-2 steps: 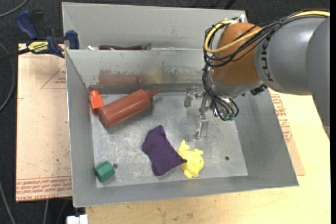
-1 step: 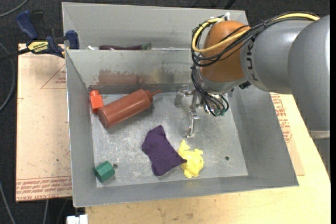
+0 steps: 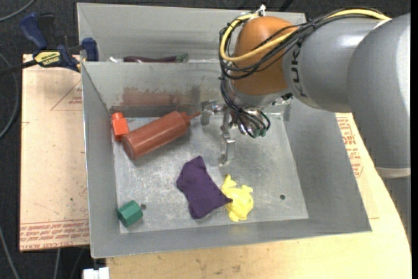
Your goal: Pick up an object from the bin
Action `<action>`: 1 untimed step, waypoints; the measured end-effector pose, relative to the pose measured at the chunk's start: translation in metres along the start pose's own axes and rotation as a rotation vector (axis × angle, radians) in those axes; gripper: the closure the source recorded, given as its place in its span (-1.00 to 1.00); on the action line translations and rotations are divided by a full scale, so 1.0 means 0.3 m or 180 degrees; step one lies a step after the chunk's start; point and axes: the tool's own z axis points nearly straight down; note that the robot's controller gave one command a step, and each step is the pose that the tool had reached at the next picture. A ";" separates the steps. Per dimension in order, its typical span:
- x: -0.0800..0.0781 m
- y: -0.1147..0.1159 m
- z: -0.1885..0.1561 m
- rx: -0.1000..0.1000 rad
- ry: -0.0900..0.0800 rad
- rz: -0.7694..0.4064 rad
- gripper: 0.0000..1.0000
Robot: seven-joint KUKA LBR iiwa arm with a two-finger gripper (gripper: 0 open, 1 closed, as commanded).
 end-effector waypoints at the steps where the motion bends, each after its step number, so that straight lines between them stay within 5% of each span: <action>1: -0.031 0.065 0.016 -0.0006 -0.0009 -0.0043 -1.00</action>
Offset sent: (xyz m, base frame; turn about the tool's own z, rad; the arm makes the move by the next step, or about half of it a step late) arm 0.0090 0.0715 -0.0124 -0.2804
